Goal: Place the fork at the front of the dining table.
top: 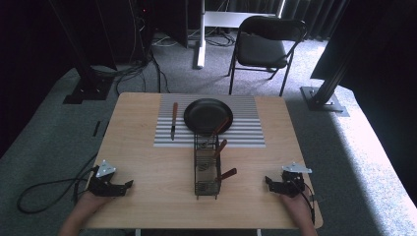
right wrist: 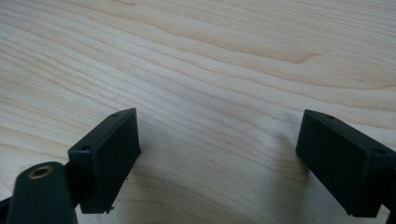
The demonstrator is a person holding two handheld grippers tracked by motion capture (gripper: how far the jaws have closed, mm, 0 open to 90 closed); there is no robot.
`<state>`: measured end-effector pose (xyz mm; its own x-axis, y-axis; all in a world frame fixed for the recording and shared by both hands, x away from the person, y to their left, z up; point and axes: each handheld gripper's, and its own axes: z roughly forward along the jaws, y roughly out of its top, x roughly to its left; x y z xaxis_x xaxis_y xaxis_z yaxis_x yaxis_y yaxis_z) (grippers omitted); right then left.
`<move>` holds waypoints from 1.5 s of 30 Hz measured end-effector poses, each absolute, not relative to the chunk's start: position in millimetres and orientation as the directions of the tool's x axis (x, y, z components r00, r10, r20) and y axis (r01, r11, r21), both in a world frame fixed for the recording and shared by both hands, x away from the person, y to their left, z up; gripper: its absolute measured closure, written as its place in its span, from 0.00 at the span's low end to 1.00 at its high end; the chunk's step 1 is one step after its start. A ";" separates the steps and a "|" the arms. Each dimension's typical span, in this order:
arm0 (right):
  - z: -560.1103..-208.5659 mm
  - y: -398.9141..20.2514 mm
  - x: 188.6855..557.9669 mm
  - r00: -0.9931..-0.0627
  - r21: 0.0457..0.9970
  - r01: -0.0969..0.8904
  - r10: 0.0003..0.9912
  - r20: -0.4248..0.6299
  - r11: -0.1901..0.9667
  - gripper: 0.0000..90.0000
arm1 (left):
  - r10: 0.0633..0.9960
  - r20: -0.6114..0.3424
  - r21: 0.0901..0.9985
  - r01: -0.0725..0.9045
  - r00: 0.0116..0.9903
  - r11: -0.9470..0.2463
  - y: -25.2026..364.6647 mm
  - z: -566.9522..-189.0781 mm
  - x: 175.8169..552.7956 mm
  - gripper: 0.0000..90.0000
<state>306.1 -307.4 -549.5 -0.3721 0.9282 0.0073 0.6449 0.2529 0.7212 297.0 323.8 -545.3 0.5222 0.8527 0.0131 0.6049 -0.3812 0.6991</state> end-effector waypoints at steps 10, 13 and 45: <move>-545.2 -305.1 304.3 -0.377 0.700 0.664 0.926 0.011 0.262 0.21 | 0.853 0.013 0.699 0.605 0.522 -0.382 323.8 -545.2 296.9 0.10; -542.3 -300.1 301.7 -0.398 0.692 0.676 0.916 0.055 0.252 0.22 | 0.853 0.013 0.699 0.605 0.522 -0.381 323.8 -545.3 296.9 0.10; -424.4 -260.3 299.4 -0.524 0.807 0.560 0.835 0.171 0.186 0.26 | 0.848 0.013 0.701 0.600 0.530 -0.386 323.9 -545.5 295.4 0.10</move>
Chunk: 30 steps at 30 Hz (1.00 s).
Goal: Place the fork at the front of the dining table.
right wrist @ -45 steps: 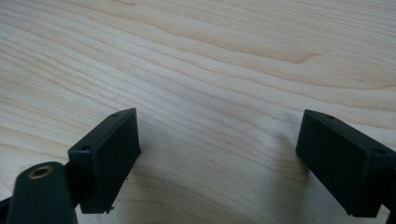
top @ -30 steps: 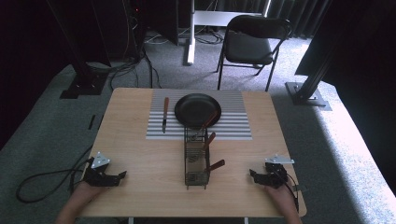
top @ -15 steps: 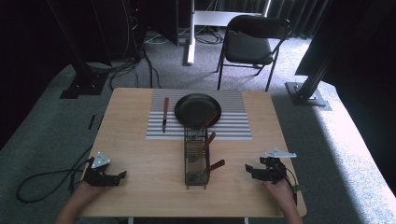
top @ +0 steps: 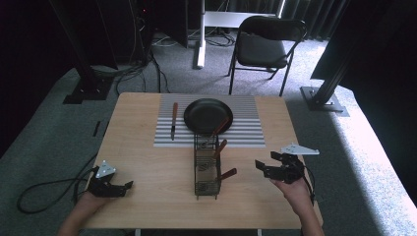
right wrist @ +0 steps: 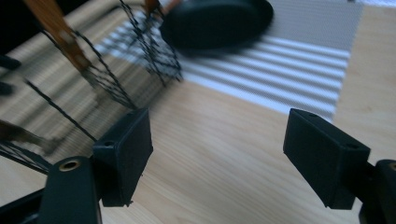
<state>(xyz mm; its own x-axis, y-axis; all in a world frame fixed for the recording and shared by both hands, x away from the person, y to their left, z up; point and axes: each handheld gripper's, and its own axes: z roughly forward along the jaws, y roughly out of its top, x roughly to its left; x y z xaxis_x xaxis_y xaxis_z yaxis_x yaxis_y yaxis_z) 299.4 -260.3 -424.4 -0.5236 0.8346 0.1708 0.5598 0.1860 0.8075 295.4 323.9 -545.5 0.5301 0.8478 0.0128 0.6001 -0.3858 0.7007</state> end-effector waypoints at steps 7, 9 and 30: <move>-386.8 -236.5 300.5 -0.569 0.837 0.510 0.807 0.158 0.197 0.26 | 0.848 0.012 0.701 0.600 0.530 -0.385 323.8 -545.6 295.4 0.10; -377.6 -227.8 300.6 -0.595 0.841 0.503 0.786 0.169 0.200 0.26 | 0.848 0.012 0.700 0.601 0.530 -0.386 323.9 -545.4 295.4 0.10; -379.2 -150.8 329.5 -0.691 0.777 0.552 0.688 0.223 0.302 0.43 | 0.848 0.012 0.700 0.601 0.530 -0.385 323.9 -545.5 295.4 0.10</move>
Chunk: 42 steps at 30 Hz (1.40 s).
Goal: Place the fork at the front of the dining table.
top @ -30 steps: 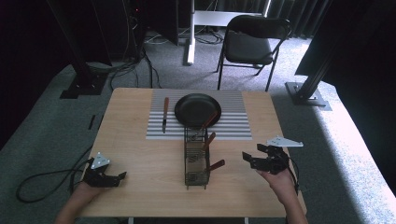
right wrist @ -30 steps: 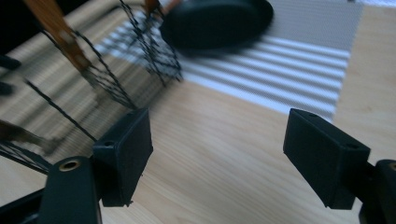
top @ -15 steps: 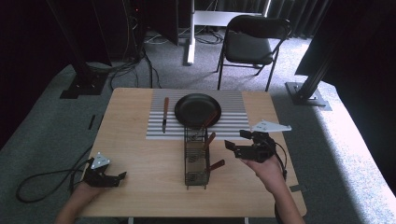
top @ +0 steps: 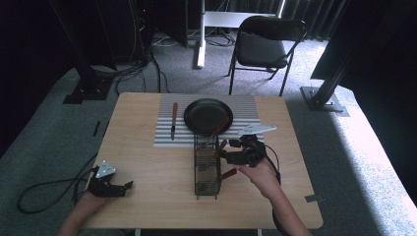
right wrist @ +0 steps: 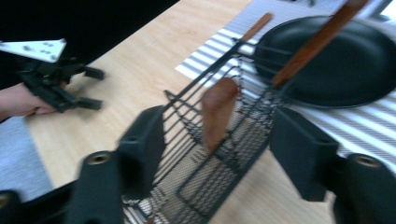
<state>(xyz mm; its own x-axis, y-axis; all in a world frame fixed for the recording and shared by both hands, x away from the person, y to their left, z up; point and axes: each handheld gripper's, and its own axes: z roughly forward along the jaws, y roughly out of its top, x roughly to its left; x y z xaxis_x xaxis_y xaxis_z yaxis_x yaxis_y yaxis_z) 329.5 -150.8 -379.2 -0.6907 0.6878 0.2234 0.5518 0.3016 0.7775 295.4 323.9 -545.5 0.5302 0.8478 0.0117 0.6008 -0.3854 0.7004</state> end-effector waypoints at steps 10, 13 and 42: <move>-384.0 -143.6 338.5 -0.705 0.736 0.582 0.666 0.244 0.347 0.70 | 0.854 0.014 0.699 0.605 0.521 -0.380 323.0 -545.3 297.3 0.10; -381.0 -141.1 339.7 -0.701 0.739 0.571 0.681 0.214 0.356 0.82 | 0.854 0.013 0.700 0.605 0.521 -0.380 323.0 -545.3 297.3 0.10; -327.4 -151.1 317.0 -0.730 0.846 0.445 0.666 0.152 0.294 0.84 | 0.864 0.014 0.699 0.613 0.503 -0.369 325.4 -545.2 296.9 0.10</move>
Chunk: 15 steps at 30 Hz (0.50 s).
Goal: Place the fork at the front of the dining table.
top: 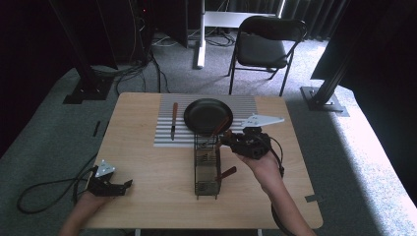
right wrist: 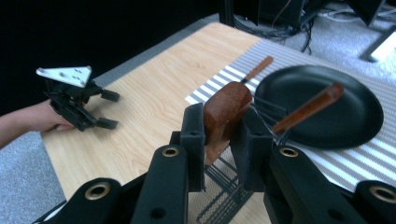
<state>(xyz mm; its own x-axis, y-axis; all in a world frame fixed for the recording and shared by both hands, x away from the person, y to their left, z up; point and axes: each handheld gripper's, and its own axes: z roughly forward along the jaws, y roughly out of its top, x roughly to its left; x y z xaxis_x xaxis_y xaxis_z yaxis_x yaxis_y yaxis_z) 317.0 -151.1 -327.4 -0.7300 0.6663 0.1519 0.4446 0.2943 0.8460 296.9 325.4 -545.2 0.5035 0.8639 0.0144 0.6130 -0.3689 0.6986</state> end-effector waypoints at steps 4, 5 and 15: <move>-320.6 -151.5 315.5 -0.742 0.854 0.435 0.651 0.160 0.286 0.84 | 0.864 0.013 0.699 0.613 0.503 -0.368 325.3 -545.3 296.9 0.10; -318.6 -151.6 315.0 -0.745 0.855 0.434 0.647 0.163 0.284 0.84 | 0.864 0.014 0.699 0.613 0.503 -0.368 325.3 -545.3 296.9 0.10; -290.8 -162.8 309.5 -0.746 0.884 0.392 0.650 0.145 0.253 0.84 | 0.864 0.014 0.698 0.613 0.503 -0.369 325.4 -545.2 296.9 0.10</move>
